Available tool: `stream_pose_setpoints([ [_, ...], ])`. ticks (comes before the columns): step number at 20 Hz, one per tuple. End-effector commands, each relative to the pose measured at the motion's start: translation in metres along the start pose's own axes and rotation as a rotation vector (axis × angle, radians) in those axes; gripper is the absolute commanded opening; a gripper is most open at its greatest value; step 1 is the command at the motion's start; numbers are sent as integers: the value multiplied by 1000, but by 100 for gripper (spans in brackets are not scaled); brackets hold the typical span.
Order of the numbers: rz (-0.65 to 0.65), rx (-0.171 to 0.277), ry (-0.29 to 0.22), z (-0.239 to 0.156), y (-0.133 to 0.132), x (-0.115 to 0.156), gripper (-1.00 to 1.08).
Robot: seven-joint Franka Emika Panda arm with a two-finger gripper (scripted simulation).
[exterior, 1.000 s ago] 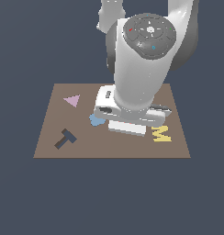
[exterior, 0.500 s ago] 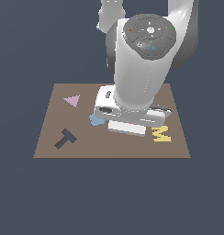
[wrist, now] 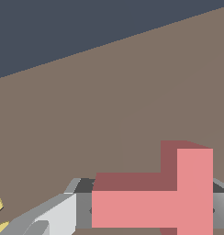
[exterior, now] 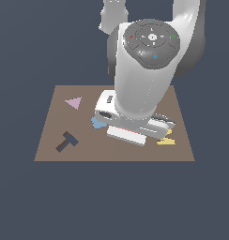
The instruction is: Insert a designated object into the corresponding slot on a board.
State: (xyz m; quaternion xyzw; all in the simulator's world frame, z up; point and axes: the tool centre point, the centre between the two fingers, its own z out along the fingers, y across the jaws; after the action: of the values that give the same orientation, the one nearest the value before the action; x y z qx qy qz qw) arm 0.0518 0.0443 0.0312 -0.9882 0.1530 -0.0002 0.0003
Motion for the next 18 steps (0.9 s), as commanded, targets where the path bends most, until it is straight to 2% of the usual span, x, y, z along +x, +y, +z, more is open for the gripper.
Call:
stream_pose_setpoints([
  [1,55,0,1,-1,0,7,-100],
  [9,307,1,1,-2,6,37,-100],
  [18,704,1,1,-4,31,79,-100],
])
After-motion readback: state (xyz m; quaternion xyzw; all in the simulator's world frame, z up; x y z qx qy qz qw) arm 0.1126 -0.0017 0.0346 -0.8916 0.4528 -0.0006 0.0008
